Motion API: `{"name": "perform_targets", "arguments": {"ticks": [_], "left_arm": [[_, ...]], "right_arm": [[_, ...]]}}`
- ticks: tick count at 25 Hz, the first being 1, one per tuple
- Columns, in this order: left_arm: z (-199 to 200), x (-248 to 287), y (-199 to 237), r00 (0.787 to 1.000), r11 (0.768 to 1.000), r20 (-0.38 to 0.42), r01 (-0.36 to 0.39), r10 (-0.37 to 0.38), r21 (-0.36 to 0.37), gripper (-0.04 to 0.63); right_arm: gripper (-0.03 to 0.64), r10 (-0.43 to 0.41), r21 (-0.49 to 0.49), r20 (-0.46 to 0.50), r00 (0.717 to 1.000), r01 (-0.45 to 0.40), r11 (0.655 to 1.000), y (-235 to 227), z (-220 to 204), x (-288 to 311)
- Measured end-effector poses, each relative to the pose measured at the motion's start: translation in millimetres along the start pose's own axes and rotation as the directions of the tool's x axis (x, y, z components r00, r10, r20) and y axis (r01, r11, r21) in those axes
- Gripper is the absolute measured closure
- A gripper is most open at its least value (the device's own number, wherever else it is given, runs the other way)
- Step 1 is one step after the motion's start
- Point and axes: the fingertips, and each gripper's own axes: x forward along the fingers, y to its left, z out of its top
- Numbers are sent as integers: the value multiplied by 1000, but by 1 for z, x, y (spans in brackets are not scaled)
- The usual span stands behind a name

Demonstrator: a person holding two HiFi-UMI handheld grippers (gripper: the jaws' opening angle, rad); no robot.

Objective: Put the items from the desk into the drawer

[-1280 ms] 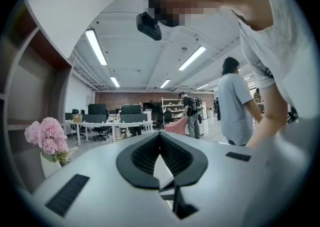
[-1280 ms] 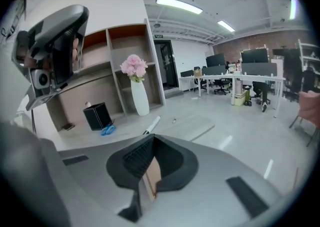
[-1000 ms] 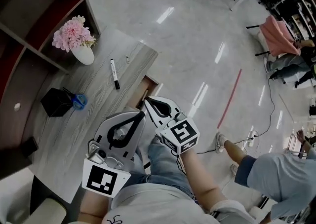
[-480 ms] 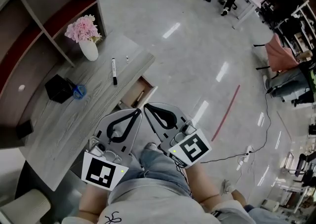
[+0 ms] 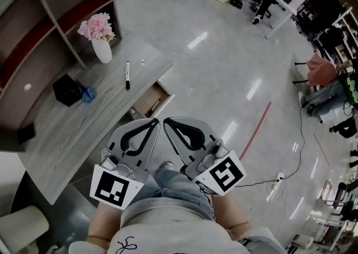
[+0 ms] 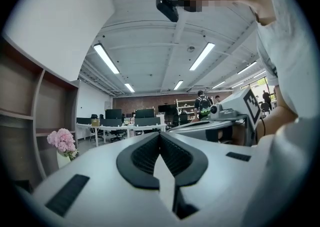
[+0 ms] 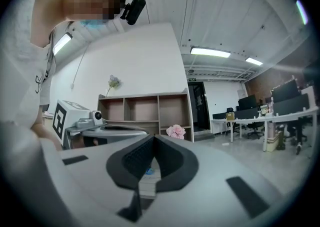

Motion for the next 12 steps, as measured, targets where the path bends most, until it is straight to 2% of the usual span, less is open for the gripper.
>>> {"name": "perform_targets", "arguments": {"ticks": [12], "left_arm": [[10, -6, -16, 999, 999, 10, -38, 38, 10, 586]], "right_arm": [[609, 45, -9, 37, 998, -44, 999, 10, 10, -18]]}}
